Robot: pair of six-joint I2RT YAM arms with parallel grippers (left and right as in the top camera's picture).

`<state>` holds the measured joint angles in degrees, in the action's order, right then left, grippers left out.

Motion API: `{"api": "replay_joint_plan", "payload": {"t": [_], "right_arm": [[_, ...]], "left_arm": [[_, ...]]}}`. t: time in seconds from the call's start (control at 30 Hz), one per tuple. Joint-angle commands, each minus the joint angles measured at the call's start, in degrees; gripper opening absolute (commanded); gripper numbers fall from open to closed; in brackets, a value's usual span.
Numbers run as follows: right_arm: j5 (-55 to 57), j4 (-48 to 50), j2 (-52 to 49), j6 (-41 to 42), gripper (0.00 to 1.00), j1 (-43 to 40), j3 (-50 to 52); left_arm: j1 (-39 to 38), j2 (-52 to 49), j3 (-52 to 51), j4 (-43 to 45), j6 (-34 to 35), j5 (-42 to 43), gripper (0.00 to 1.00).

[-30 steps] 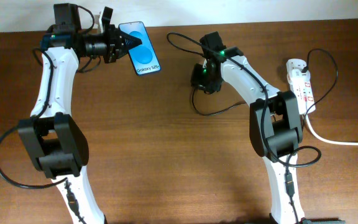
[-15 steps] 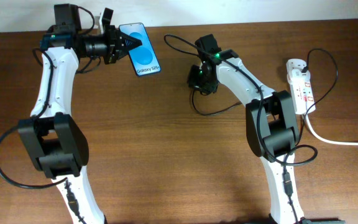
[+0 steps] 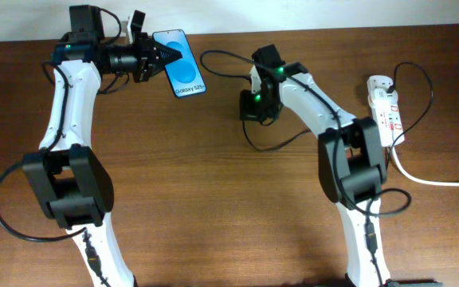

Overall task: Plug charger to phone and switch on socket
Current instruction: 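Grasp the black USB-C cable end with the right gripper and lift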

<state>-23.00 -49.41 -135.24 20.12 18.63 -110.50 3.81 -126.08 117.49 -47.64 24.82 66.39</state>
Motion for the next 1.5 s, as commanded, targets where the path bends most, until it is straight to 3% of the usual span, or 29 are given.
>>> {"api": "replay_joint_plan", "payload": {"t": [0.0, 0.37, 0.63, 0.77, 0.97, 1.17, 1.3, 1.47], "right_arm": [[-8.46, -1.95, 11.06, -10.49, 0.04, -1.05, -0.35], [-11.93, -11.04, 28.55, -14.16, 0.04, -1.07, -0.28], [-14.97, -10.82, 36.57, -14.38, 0.05, -1.07, 4.42], [-15.15, -5.55, 43.28, -12.7, 0.04, -1.09, 14.03], [-16.59, 13.6, 52.5, -1.9, 0.04, 0.28, 34.05], [-14.62, 24.11, 51.93, 5.4, 0.04, 5.95, 38.88], [-8.2, 26.49, 51.89, 12.66, 0.04, 8.09, 38.88], [-5.66, 28.61, 51.6, 15.43, 0.04, 10.29, 41.09]], "left_arm": [[0.09, 0.5, 0.61, -0.02, -0.96, 1.46, 0.0], [0.09, 0.5, 0.61, 0.24, -4.02, 12.0, 0.0], [-0.07, 0.5, 0.61, 4.42, -5.22, 22.6, 0.0], [-0.55, 0.5, 0.61, 5.44, -5.22, 23.8, 0.0], [-3.69, 0.5, 0.61, 8.2, -5.18, 23.78, 0.0], [-6.38, 0.5, 0.61, 10.6, -5.16, 23.78, 0.0], [-6.54, 0.5, 0.63, 11.02, -4.96, 23.78, 0.0], [-6.16, 0.5, 0.63, 14.62, -1.88, 23.78, 0.0]]}}
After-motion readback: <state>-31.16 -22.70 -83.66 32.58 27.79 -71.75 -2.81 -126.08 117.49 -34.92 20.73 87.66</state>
